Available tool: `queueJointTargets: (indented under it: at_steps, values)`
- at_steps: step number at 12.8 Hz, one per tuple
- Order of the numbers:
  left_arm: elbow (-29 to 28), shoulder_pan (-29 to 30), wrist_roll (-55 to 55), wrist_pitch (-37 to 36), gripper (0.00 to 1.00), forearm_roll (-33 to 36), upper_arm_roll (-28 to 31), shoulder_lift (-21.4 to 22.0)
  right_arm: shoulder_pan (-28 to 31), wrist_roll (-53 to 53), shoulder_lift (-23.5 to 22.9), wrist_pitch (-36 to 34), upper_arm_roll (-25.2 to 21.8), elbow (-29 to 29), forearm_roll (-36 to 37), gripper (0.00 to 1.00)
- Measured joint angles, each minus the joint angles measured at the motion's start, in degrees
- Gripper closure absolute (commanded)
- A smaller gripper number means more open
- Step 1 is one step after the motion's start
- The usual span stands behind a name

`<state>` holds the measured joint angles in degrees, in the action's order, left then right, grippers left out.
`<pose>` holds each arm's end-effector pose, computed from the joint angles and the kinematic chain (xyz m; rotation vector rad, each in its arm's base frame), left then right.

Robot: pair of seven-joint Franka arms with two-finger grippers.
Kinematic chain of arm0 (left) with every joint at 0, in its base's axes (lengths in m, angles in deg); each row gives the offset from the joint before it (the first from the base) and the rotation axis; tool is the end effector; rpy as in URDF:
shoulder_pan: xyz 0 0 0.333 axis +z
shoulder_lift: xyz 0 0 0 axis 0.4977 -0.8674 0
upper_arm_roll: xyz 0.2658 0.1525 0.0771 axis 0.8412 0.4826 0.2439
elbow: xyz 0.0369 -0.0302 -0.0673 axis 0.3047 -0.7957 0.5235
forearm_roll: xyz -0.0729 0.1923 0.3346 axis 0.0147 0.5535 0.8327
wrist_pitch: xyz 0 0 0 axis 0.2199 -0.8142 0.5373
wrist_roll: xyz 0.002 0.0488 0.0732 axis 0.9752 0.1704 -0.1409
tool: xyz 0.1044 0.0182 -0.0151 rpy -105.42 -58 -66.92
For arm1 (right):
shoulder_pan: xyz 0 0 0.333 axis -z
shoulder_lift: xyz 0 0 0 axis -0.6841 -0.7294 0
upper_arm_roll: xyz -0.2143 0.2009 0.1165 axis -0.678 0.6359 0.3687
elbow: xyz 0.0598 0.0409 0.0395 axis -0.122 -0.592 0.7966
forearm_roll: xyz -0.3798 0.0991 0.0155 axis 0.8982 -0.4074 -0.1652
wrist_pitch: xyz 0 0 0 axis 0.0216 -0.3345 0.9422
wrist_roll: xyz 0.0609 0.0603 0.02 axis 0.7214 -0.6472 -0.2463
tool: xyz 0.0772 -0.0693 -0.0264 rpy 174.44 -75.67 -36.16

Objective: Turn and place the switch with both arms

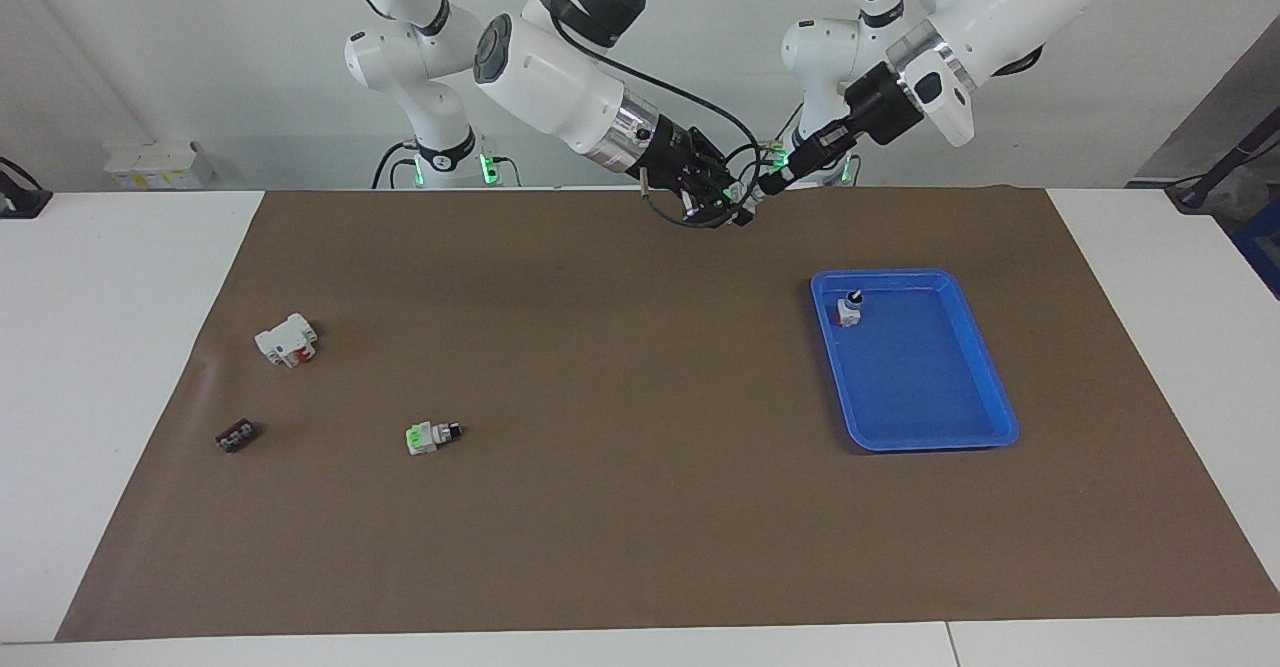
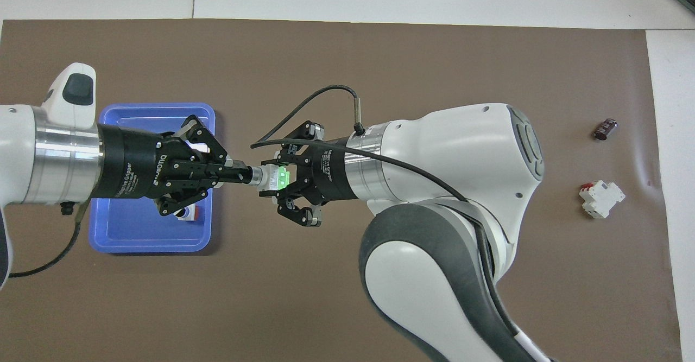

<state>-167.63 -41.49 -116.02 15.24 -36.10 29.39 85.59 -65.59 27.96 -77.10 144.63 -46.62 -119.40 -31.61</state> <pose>0.4915 -0.1887 0.6205 2.2759 0.9473 -0.3509 0.5191 0.3811 0.5484 -1.6590 1.7487 0.8319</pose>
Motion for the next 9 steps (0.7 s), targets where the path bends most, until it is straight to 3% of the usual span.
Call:
queueJointTargets:
  at_steps: [4,5,6,9]
  values:
    - [0.5,0.1,-1.5,-2.3,1.0,0.3,0.0,-0.1,0.0,0.0,0.7,-1.1,0.0,-0.7,0.0,1.0]
    - [0.5,0.1,-1.6,-2.7,1.0,0.3,0.0,-0.1,0.0,0.0,0.8,-1.2,0.1,-0.9,0.0,0.69]
    - [0.5,0.1,-1.6,-2.9,1.0,0.3,0.0,-0.1,0.0,0.0,0.9,-1.2,0.1,-1.0,0.0,0.01]
    - [1.3,0.0,-1.8,-5.6,1.0,-0.1,-0.6,0.1,-0.1,-0.1,0.5,-0.3,0.1,-1.2,0.1,0.0]
